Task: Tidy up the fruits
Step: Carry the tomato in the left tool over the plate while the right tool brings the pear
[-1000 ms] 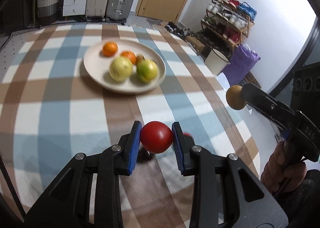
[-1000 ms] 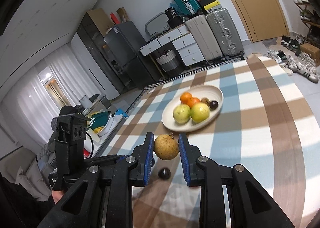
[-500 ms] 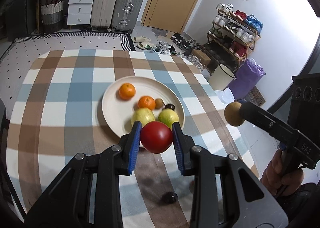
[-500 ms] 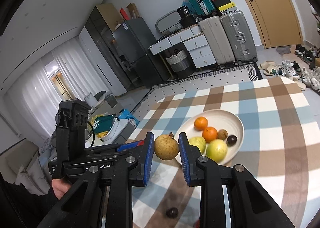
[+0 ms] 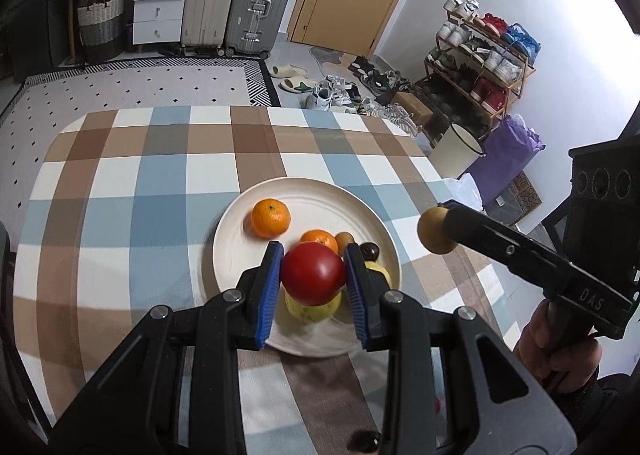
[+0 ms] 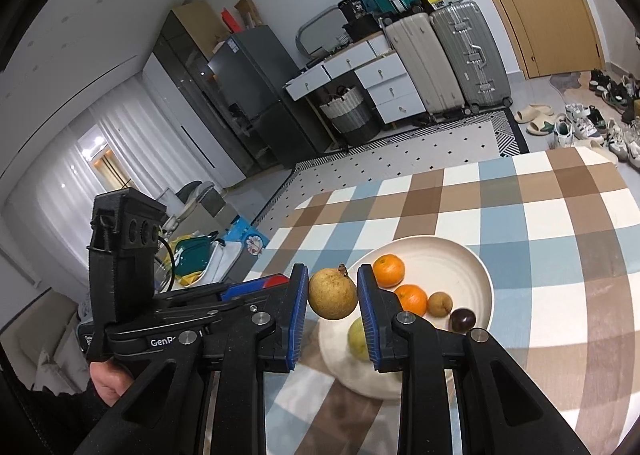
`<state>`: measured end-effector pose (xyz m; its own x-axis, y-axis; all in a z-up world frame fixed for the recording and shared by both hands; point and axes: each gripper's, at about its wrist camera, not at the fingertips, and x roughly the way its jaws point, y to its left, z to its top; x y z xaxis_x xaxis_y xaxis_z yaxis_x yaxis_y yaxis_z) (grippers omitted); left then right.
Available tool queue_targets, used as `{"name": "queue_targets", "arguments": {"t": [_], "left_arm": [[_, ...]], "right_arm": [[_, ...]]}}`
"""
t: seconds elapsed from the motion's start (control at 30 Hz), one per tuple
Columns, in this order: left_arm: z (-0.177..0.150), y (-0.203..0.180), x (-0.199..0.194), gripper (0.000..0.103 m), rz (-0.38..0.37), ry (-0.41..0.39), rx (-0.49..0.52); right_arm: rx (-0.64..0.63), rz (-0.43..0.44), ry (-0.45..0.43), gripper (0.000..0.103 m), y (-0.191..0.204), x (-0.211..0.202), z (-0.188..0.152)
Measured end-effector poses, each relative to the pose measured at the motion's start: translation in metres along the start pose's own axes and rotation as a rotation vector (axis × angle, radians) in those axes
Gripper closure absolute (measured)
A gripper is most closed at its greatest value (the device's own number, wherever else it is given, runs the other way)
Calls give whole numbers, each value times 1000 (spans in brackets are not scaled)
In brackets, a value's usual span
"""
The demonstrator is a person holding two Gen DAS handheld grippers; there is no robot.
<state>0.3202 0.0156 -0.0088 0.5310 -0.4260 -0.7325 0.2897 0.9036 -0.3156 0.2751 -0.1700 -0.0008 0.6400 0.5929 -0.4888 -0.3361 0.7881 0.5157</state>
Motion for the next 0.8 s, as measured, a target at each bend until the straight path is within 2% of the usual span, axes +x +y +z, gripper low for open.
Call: {"name": "queue_targets", "arguments": {"t": [0.23, 0.4, 0.8], "left_arm": [[9, 16, 46, 75, 15, 31, -4], [7, 24, 76, 75, -1, 66, -11], [5, 32, 105, 75, 2, 70, -42]], "right_arm": [[31, -16, 31, 78, -21, 32, 8], [65, -30, 52, 78, -37, 50, 4], [114, -49, 66, 78, -62, 83, 1]]}}
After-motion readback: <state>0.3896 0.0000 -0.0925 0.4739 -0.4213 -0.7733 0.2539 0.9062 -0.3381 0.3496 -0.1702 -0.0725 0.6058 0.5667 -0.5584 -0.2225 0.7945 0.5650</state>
